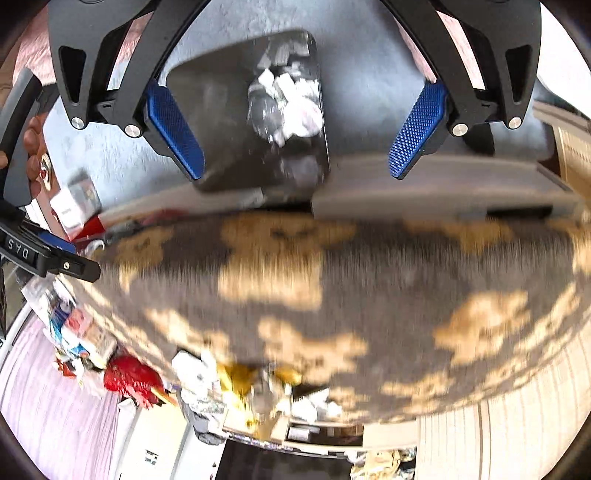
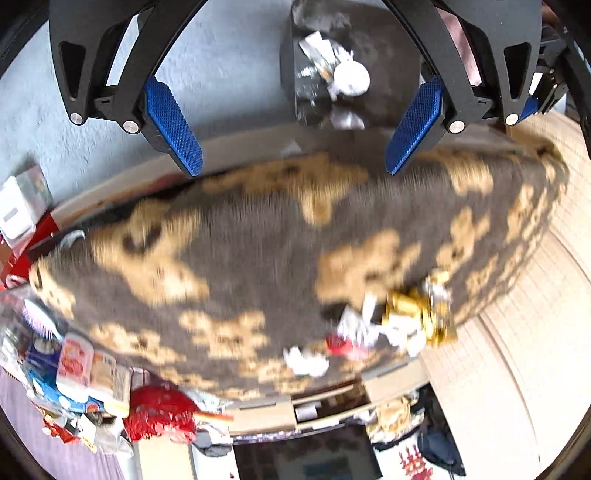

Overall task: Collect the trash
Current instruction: 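Grasp the yellow snack bag with the left gripper while the right grasps a clear plastic wrapper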

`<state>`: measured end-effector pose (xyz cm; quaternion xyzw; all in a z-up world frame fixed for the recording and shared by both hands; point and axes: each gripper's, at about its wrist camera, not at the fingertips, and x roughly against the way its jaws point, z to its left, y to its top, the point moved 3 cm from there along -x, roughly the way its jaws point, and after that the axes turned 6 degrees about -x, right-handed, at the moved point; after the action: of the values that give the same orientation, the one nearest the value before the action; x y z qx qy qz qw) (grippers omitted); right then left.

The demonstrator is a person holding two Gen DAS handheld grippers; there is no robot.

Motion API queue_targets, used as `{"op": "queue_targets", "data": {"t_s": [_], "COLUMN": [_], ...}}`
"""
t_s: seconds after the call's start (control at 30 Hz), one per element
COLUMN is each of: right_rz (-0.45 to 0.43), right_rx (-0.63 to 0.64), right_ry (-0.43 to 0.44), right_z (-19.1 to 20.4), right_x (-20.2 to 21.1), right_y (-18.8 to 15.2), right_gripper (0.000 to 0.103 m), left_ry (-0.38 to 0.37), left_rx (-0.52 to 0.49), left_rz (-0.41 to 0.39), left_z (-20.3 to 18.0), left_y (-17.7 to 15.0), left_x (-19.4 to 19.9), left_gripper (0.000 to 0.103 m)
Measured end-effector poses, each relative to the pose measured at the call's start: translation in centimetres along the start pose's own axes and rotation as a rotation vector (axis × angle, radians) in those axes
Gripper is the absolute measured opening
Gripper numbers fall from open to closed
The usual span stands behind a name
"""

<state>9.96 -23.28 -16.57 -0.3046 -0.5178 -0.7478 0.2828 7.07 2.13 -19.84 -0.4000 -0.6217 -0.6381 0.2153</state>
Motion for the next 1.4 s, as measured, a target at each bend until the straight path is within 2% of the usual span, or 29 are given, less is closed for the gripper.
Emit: {"op": "queue_targets", "data": {"t_s": [0.2,0.33,0.37,0.47,0.6,0.73,0.87,1.03,1.13,1.27,1.33,1.4], "right_rz": [-0.041,-0.069,-0.078,-0.089,-0.068,-0.071,-0.068,-0.055,-0.036,-0.014,0.005,0.023], "right_rx": [0.009,0.083,0.099,0.143,0.171,0.183,0.188,0.211,0.221,0.243,0.258,0.264], "right_ry": [0.006,0.022,0.029,0.043,0.057,0.073,0.087,0.109,0.099,0.101,0.107,0.119], "right_z": [0.9,2.0,2.2,3.2,4.0,4.4,4.5,5.0,5.2,5.8,6.3,6.7], "right_x": [-1.5,-3.0,-3.2,-4.5,-6.6,-7.7,-8.9,-10.1,-10.9,-11.9,-12.5,-12.9], "right_y": [4.3,7.0,7.5,9.1,10.4,11.1,11.7,12.0,12.0,11.9,11.6,11.3], "right_gripper": [0.100,0.099,0.097,0.081,0.068,0.067,0.067,0.067,0.066,0.055,0.049,0.038], "left_ry": [0.034,0.049,0.056,0.065,0.026,0.020,0.005,-0.007,-0.016,-0.034,-0.040,-0.049], "left_rx": [-0.049,-0.054,-0.059,-0.067,-0.062,-0.090,-0.108,-0.104,-0.117,-0.129,-0.135,-0.138], "left_rz": [-0.075,-0.115,-0.122,-0.131,-0.169,-0.197,-0.211,-0.204,-0.179,-0.133,-0.111,-0.101], "left_z": [-0.2,0.3,0.3,0.4,0.1,-0.8,-1.4,-1.4,-1.7,-2.1,-2.3,-2.4], "left_y": [6.7,10.9,11.7,14.3,17.3,19.7,21.5,22.6,22.9,22.6,22.3,22.1], "left_x": [0.2,0.0,-0.1,-0.8,-1.6,-2.5,-3.8,-5.3,-6.5,-8.1,-8.7,-9.1], "left_gripper": [0.095,0.095,0.095,0.095,0.095,0.093,0.074,0.068,0.060,0.039,0.033,0.028]}}
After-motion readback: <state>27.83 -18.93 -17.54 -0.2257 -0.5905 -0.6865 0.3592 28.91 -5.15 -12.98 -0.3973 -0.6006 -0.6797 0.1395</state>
